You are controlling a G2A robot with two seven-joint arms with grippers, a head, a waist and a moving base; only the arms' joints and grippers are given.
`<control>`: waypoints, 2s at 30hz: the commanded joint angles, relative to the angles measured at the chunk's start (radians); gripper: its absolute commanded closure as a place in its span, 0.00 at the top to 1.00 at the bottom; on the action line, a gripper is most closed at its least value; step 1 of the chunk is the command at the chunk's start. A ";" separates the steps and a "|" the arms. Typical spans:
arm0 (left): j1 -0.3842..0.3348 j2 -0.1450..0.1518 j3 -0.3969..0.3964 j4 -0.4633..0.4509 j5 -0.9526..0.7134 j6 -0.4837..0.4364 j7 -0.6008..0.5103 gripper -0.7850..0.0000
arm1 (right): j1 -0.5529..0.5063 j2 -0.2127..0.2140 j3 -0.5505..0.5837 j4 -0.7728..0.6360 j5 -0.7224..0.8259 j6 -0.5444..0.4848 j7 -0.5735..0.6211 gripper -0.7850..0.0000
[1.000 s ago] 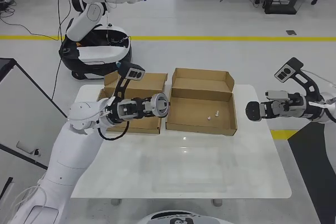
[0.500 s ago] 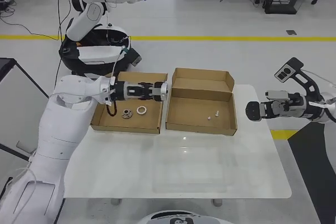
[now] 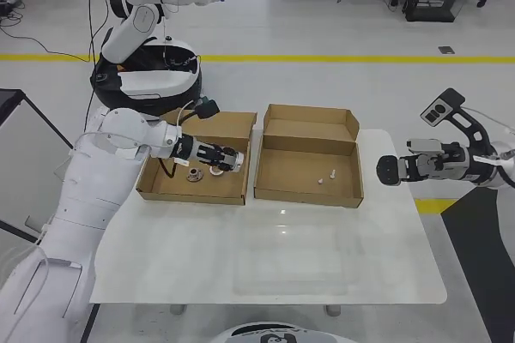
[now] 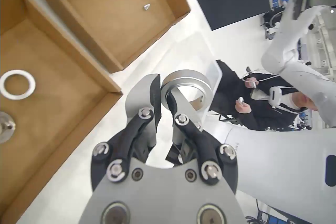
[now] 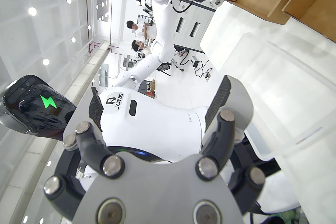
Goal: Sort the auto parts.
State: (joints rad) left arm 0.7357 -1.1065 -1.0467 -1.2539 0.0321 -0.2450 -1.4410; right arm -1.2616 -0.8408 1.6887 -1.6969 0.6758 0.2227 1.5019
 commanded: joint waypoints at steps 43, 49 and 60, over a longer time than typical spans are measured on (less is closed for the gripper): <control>-0.130 0.046 0.183 0.329 0.667 -0.225 0.128 0.00 | 0.000 0.000 0.000 0.000 0.000 0.000 0.000 1.00; -0.137 0.032 0.222 0.359 0.724 -0.232 0.212 0.00 | 0.000 0.000 0.000 0.000 0.000 0.000 0.000 1.00; -0.167 -0.006 0.305 0.437 0.811 -0.217 0.272 0.00 | 0.000 0.000 0.000 0.000 0.000 0.000 0.000 1.00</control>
State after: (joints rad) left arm 0.5701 -1.1099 -0.7469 -0.8254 0.8396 -0.4614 -1.1711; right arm -1.2616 -0.8408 1.6887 -1.6969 0.6758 0.2227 1.5019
